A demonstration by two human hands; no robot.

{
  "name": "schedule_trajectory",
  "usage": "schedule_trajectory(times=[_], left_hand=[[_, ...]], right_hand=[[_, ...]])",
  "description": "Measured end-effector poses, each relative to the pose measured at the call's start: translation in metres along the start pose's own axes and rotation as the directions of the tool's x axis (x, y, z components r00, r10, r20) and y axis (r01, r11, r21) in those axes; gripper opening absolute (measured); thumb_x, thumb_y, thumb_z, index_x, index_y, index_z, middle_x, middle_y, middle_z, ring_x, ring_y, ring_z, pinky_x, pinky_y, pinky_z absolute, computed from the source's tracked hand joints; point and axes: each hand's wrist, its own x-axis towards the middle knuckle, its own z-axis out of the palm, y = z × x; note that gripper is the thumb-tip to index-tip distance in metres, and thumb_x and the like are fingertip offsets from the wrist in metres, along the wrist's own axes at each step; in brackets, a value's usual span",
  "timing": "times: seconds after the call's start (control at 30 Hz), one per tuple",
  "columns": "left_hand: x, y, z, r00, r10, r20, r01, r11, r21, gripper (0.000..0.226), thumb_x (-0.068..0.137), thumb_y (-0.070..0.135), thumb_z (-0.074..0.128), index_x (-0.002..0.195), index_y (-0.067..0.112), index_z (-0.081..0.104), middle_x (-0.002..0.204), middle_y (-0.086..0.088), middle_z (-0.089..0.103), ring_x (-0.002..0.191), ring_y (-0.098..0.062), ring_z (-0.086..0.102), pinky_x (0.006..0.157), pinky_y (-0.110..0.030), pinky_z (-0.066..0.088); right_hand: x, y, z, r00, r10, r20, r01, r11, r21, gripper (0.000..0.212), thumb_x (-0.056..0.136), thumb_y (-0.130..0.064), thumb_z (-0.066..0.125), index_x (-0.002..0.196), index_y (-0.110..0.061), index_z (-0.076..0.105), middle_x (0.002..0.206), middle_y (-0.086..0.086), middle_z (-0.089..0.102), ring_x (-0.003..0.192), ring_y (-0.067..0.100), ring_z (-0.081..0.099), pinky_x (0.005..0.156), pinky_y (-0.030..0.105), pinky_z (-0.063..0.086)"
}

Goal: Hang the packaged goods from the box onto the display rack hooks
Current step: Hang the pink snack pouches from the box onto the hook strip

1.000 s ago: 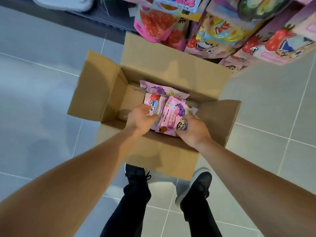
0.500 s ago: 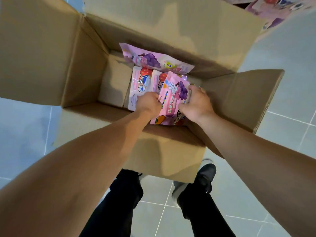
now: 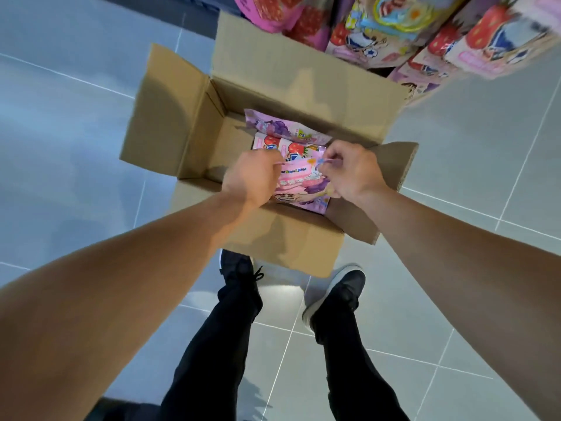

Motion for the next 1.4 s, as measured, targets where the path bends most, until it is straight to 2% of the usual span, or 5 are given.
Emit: schedule_trajectory(times=[0.3, 0.63, 1.0, 1.2, 1.4], left_hand=[[-0.084, 0.078, -0.130, 0.988, 0.066, -0.140, -0.064, 0.998, 0.025, 0.020, 0.091, 0.022, 0.053, 0.095, 0.021, 0.073, 0.094, -0.006, 0.073, 0.092, -0.032, 0.064, 0.082, -0.040, 0.052], [-0.194, 0.224, -0.225, 0.935, 0.305, -0.184, -0.294, 0.952, 0.084, 0.017, 0.091, 0.019, 0.057, 0.094, 0.019, 0.074, 0.092, -0.003, 0.073, 0.090, -0.027, 0.064, 0.077, -0.040, 0.052], [-0.291, 0.407, -0.282, 0.860, 0.441, -0.258, -0.427, 0.897, 0.111, 0.014, 0.088, 0.019, 0.062, 0.090, 0.015, 0.075, 0.077, 0.002, 0.066, 0.080, -0.020, 0.064, 0.073, -0.034, 0.053], [-0.312, 0.467, -0.320, 0.875, 0.333, -0.352, -0.424, 0.877, -0.224, 0.018, 0.080, 0.021, 0.077, 0.096, 0.017, 0.069, 0.091, 0.008, 0.065, 0.077, -0.013, 0.065, 0.073, -0.030, 0.051], [-0.309, 0.486, -0.340, 0.934, 0.293, -0.204, -0.356, 0.735, -0.577, 0.013, 0.085, 0.020, 0.074, 0.093, 0.012, 0.069, 0.087, -0.002, 0.072, 0.078, -0.013, 0.069, 0.066, -0.019, 0.053]], right_hand=[[-0.112, -0.086, -0.090, 0.997, -0.040, -0.073, 0.033, 0.996, -0.085, 0.003, 0.092, -0.021, 0.059, 0.089, -0.023, 0.059, 0.095, 0.005, 0.069, 0.087, 0.025, 0.061, 0.069, 0.028, 0.044], [-0.245, -0.141, -0.233, 0.941, -0.317, -0.117, 0.196, 0.795, -0.574, 0.020, 0.092, -0.035, 0.054, 0.098, -0.020, 0.066, 0.096, 0.010, 0.069, 0.093, 0.035, 0.063, 0.068, 0.033, 0.038], [-0.367, -0.115, -0.393, 0.895, -0.350, -0.277, 0.231, 0.894, -0.384, 0.018, 0.097, -0.030, 0.051, 0.091, -0.015, 0.060, 0.096, 0.013, 0.066, 0.093, 0.036, 0.061, 0.067, 0.034, 0.041], [-0.404, -0.110, -0.479, 0.864, -0.361, -0.350, 0.260, 0.916, -0.305, 0.017, 0.094, -0.028, 0.057, 0.079, -0.021, 0.059, 0.079, 0.003, 0.060, 0.088, 0.032, 0.060, 0.070, 0.034, 0.045], [-0.403, -0.125, -0.521, 0.836, -0.390, -0.387, 0.306, 0.916, -0.262, 0.023, 0.095, -0.026, 0.058, 0.088, -0.006, 0.066, 0.084, 0.001, 0.064, 0.082, 0.021, 0.055, 0.065, 0.026, 0.029]])
